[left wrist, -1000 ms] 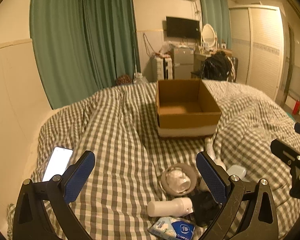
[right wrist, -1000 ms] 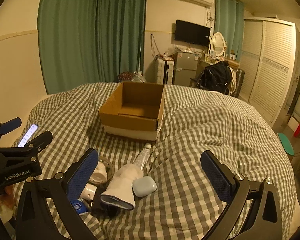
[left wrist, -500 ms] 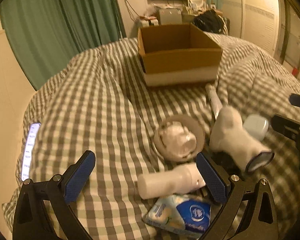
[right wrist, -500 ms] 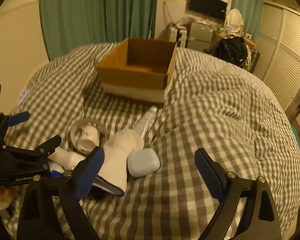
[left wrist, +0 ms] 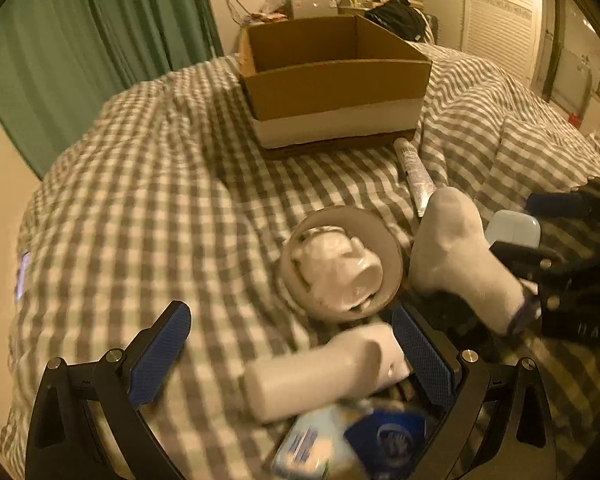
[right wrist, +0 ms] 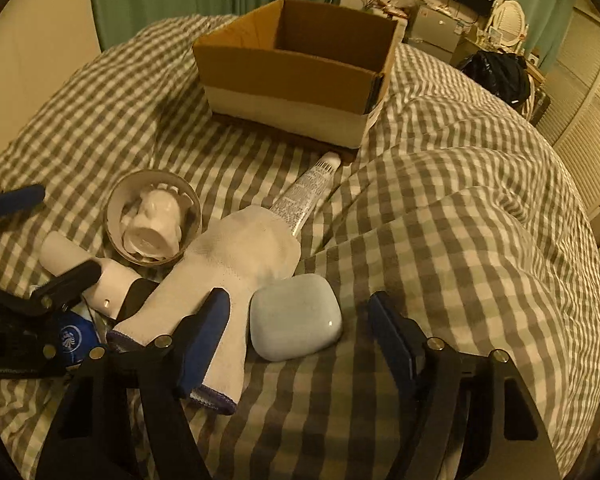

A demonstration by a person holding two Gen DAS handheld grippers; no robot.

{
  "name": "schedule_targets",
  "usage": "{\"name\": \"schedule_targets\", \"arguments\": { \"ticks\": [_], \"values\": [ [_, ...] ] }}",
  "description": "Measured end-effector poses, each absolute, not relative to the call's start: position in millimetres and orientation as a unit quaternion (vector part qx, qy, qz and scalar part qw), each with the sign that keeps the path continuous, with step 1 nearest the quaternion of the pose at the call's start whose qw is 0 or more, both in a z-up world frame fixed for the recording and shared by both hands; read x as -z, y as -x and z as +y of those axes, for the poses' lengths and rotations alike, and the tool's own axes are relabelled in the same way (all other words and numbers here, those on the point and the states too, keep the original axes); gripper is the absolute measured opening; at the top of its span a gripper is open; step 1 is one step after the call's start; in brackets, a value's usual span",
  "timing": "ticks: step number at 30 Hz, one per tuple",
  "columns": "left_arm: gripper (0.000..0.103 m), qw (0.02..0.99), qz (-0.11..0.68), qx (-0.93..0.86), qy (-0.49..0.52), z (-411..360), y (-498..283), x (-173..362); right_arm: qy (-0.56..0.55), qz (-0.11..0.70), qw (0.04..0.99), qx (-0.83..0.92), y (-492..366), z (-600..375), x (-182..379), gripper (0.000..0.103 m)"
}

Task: Organize objects
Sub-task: 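Grasp the light blue earbud case with the right gripper while the left gripper grasps the cardboard ring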

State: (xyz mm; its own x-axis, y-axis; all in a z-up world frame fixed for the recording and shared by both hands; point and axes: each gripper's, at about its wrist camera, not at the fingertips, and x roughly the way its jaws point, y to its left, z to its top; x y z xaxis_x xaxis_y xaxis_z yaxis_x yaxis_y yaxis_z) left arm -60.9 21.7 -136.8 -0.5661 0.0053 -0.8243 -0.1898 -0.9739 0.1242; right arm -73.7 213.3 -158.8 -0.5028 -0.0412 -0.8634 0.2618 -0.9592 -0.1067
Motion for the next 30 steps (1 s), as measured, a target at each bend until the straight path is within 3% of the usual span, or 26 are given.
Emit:
{"name": "schedule_targets", "arguments": {
  "ticks": [3, 8, 15, 17, 19, 30],
  "values": [
    [0.103, 0.084, 0.096, -0.868, 0.480, 29, 71, 148, -0.501, 0.119, 0.096, 0.852, 78, 210, 163, 0.058],
    [0.103, 0.088, 0.093, -0.856, 0.500, 34, 87, 163, -0.506, 0.118, 0.096, 0.849, 85, 209, 167, 0.029],
    [0.103, 0.104, 0.089, -0.841, 0.523, 41, 108, 175, -0.505, 0.109, 0.103, 0.850, 87, 209, 166, 0.026],
    [0.098, 0.109, 0.084, -0.839, 0.527, 41, 112, 178, -0.504, 0.106, 0.104, 0.851, 87, 210, 166, 0.025],
    [0.088, 0.124, 0.076, -0.832, 0.535, 41, 115, 183, -0.503, 0.106, 0.105, 0.851, 87, 209, 166, 0.025],
    [0.086, 0.120, 0.065, -0.844, 0.519, 31, 99, 170, -0.483, 0.103, 0.101, 0.863, 81, 211, 159, 0.022]
  ]
}}
